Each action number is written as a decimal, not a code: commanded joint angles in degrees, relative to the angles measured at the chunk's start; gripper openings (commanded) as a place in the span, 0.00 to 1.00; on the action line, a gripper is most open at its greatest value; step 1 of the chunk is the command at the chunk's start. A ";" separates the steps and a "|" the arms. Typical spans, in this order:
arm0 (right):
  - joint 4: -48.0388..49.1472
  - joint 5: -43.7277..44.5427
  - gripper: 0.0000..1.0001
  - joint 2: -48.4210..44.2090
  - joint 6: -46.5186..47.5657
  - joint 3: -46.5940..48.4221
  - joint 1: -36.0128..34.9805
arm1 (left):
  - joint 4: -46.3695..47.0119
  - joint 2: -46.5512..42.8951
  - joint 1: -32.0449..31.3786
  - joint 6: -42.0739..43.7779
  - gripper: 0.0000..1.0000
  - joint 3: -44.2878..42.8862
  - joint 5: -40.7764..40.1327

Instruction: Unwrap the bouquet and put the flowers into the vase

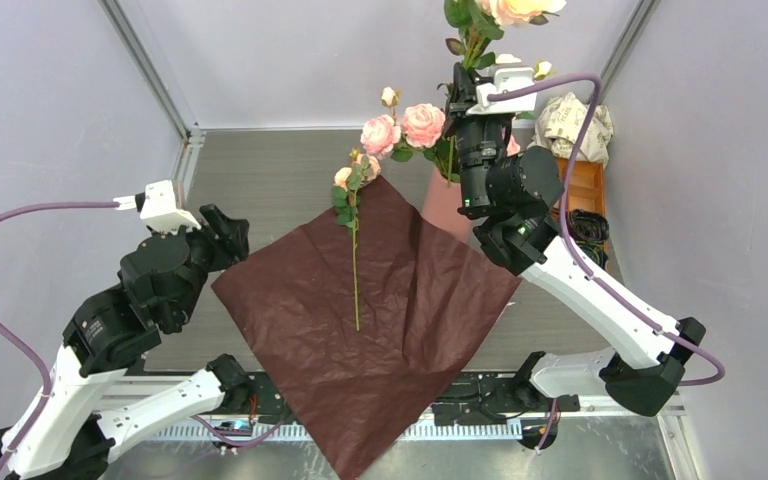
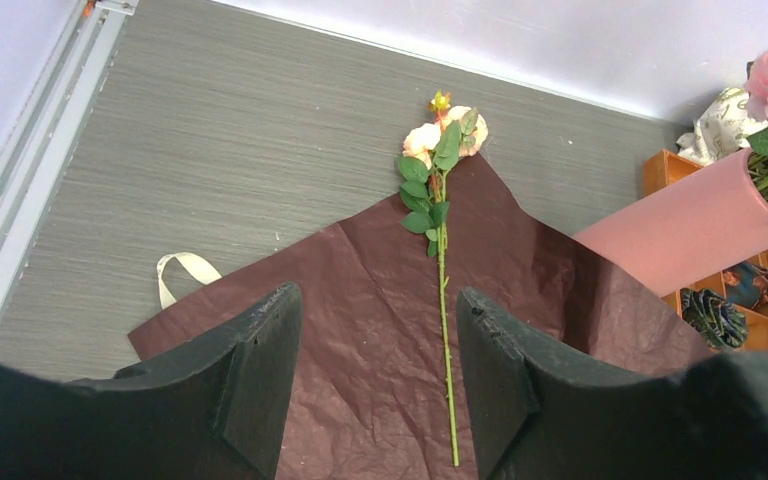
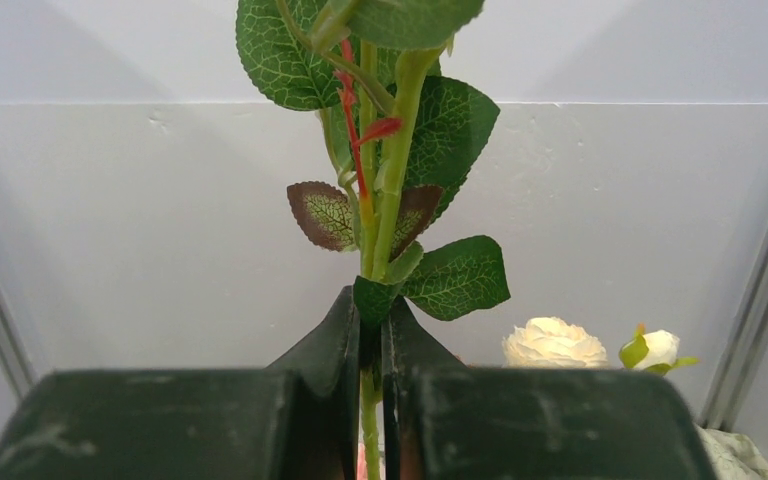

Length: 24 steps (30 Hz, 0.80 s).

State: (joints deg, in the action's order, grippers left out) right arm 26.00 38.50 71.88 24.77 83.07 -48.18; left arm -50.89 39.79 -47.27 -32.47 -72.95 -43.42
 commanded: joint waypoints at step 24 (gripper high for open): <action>1.87 -3.71 0.01 -0.02 0.37 4.61 0.11 | 3.70 1.09 -0.16 -0.56 0.58 0.37 0.23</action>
State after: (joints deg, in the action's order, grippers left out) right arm 25.30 35.88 72.38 24.08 86.15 -48.18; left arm -50.65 40.38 -47.27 -32.53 -72.60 -43.40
